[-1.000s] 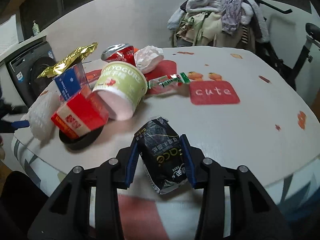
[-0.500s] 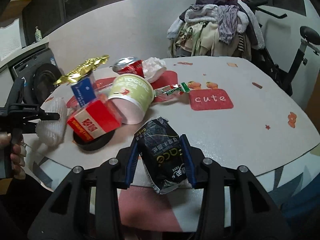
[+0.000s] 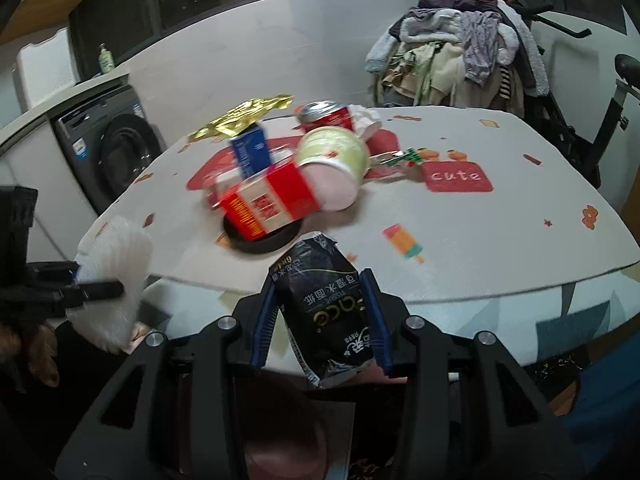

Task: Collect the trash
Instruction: 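Lower the white foam net into the brown bin and open the left gripper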

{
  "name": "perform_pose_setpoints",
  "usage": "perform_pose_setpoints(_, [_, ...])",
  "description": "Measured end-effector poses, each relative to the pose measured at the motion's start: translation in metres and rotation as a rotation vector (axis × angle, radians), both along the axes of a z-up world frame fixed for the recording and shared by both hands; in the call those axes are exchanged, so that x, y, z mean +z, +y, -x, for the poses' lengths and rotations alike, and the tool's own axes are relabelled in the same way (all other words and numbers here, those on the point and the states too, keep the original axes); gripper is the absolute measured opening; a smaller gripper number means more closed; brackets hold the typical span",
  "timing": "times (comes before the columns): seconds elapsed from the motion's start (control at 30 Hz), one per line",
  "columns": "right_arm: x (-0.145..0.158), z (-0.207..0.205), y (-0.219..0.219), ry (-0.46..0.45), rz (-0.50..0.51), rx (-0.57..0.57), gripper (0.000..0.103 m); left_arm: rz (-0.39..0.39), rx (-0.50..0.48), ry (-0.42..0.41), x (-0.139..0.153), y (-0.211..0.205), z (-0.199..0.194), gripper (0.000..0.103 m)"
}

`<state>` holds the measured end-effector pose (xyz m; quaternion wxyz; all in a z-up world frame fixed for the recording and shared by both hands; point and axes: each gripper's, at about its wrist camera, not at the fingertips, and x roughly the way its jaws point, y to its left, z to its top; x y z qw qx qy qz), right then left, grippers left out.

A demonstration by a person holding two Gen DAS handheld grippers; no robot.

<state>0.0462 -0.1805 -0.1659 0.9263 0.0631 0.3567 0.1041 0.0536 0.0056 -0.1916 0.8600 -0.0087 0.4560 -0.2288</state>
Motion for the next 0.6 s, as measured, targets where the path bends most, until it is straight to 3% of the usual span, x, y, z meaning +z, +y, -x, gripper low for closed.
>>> perform_pose_setpoints(0.3, [0.0,0.027,0.013,0.015,0.02,0.035,0.043,-0.105,-0.153,0.017,-0.031,-0.039,0.043,0.048])
perform_pose_setpoints(0.6, [-0.008,0.025,0.024,0.036,0.048,0.058,0.043,-0.111,-0.138,0.031,-0.04,-0.039,0.045,0.049])
